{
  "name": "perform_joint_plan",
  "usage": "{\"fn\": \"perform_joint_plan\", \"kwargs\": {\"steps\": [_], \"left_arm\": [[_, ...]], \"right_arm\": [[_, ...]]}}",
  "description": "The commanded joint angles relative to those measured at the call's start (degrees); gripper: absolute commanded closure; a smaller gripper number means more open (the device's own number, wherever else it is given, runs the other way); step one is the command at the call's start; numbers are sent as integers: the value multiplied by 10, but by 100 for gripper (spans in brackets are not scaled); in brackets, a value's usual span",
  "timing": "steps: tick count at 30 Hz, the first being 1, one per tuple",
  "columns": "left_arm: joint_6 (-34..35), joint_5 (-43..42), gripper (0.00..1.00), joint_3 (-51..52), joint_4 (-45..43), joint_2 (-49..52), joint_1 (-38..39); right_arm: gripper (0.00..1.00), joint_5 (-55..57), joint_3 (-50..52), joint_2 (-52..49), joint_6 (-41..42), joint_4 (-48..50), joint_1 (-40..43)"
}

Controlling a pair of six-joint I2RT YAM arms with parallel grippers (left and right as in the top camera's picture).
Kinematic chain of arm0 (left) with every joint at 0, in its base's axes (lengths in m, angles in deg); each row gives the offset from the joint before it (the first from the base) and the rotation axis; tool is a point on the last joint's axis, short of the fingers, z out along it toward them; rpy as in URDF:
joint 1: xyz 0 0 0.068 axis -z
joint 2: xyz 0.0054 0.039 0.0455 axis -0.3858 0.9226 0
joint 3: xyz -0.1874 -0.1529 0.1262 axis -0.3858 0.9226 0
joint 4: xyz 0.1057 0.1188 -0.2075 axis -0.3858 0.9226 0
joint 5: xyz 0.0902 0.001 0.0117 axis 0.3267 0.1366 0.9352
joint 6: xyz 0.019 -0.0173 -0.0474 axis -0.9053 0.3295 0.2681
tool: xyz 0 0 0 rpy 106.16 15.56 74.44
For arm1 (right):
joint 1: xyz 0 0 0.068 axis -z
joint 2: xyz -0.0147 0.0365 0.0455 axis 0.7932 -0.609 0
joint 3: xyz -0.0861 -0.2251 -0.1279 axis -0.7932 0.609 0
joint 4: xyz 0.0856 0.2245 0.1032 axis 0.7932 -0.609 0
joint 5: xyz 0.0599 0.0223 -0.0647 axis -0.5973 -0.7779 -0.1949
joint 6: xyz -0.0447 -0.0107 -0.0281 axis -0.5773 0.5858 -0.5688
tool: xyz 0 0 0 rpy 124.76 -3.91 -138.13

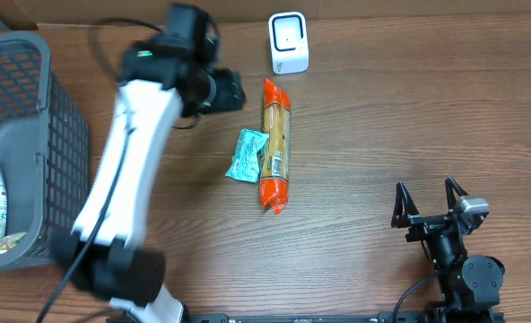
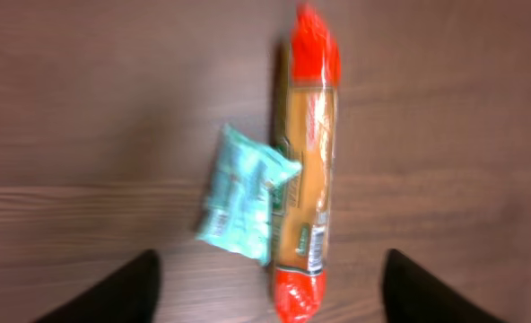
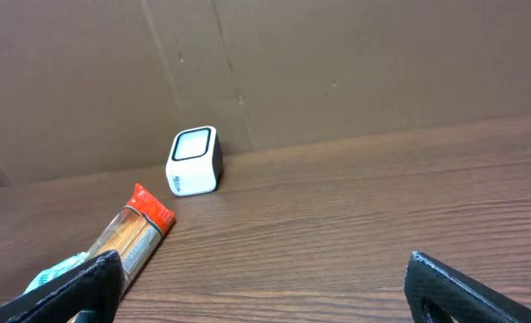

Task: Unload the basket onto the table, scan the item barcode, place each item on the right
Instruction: 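Carry the green packet out and drop it beside the pasta pack, then reach the left gripper into the basket and grasp the white tube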

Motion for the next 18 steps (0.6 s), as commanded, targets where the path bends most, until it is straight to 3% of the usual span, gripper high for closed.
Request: {"fn": "perform_joint_plan", "kwargs": {"steps": [1,4,11,18], "left_arm": [[-13,104,22,-51,32,-80,-35],[-13,103,21,-54,57,-122,-96],[-24,84,20,-53,119,-162,-342],[-21,78,23,38,60,-159,-504]], "right_arm": [[0,7,6,7,2,3,-3],[0,7,6,7,2,3,-3],[0,7,6,7,2,3,-3],[0,7,6,7,2,3,-3]]}}
